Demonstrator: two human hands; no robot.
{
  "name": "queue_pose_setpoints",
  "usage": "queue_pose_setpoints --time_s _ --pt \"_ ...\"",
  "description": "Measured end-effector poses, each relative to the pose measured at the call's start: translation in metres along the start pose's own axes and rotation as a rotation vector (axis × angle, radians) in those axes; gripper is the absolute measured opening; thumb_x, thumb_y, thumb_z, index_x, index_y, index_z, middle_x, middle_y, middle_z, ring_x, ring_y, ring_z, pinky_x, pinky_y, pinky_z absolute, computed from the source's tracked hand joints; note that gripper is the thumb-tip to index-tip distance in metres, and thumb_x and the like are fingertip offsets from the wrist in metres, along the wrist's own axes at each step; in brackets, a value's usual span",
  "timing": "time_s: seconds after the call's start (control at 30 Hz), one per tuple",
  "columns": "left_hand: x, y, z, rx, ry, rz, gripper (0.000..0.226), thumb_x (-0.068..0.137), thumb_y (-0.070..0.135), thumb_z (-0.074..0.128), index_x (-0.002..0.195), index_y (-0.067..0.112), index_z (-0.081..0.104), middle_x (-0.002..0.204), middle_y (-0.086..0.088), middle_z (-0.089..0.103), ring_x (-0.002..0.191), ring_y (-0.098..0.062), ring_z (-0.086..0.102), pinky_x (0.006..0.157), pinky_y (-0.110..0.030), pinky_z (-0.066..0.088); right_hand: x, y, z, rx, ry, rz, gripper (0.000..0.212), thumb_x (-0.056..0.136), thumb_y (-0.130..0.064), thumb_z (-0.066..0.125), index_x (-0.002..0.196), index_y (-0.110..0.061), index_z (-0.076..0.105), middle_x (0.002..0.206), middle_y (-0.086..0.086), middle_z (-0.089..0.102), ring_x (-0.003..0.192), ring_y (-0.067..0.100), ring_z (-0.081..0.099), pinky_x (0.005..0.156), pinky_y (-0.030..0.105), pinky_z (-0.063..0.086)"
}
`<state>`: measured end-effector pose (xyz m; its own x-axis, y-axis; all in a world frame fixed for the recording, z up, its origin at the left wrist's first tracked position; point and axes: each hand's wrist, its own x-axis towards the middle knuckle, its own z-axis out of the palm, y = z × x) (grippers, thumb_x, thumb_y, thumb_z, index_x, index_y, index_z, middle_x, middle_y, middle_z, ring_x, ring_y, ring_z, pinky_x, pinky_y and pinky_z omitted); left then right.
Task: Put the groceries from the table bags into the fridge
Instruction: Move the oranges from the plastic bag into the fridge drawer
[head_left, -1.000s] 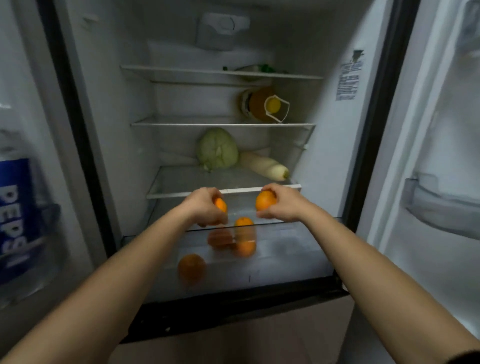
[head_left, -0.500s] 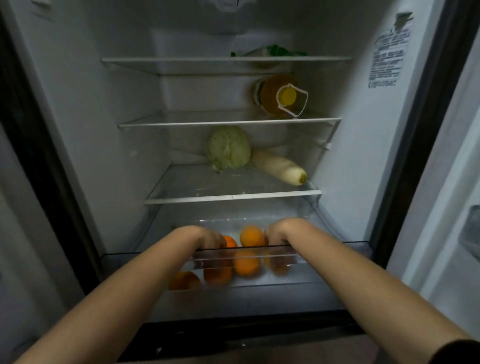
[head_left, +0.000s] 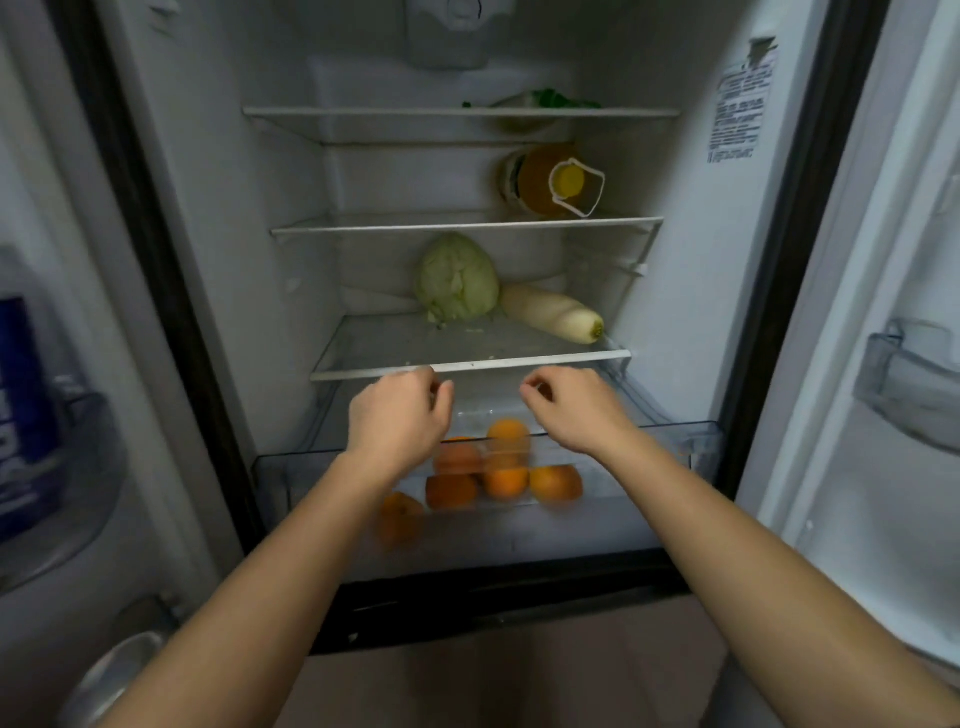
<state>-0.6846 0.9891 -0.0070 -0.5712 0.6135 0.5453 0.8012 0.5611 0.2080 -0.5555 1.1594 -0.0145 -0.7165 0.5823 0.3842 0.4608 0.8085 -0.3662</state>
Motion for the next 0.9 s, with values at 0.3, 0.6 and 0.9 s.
queue_pose_setpoints --time_s 0.3,0.6,0.9 --pt "-0.081 -0.023 0.037 0.136 0.175 0.094 0.053 0.097 0.055 0.035 0.114 0.016 0.066 0.108 -0.01 0.065 0.114 -0.032 0.055 0.111 -0.062 0.022 -0.092 0.032 0.065 -0.242 0.527 -0.188 0.06 0.098 -0.054 0.043 0.143 -0.015 0.049 0.152 0.017 0.041 0.145 0.035 0.031 0.123 0.052 0.011" --pt "-0.058 -0.027 0.055 0.246 0.271 0.099 0.058 0.098 0.061 0.032 0.097 0.012 0.063 0.091 -0.013 0.056 0.09 -0.034 0.051 0.094 -0.054 0.033 -0.057 0.05 0.082 -0.275 0.625 -0.258 0.052 0.101 -0.053 0.038 0.138 -0.017 0.047 0.136 0.019 0.048 0.136 0.038 0.038 0.122 0.056 0.009" --pt "0.004 -0.04 0.081 0.262 0.147 0.049 0.06 0.097 0.062 0.024 0.107 0.014 0.06 0.105 -0.014 0.057 0.101 -0.034 0.049 0.096 -0.054 0.034 0.004 0.052 0.091 -0.265 0.472 -0.214 0.054 0.099 -0.051 0.044 0.141 -0.016 0.046 0.144 0.021 0.042 0.142 0.038 0.032 0.122 0.057 0.005"
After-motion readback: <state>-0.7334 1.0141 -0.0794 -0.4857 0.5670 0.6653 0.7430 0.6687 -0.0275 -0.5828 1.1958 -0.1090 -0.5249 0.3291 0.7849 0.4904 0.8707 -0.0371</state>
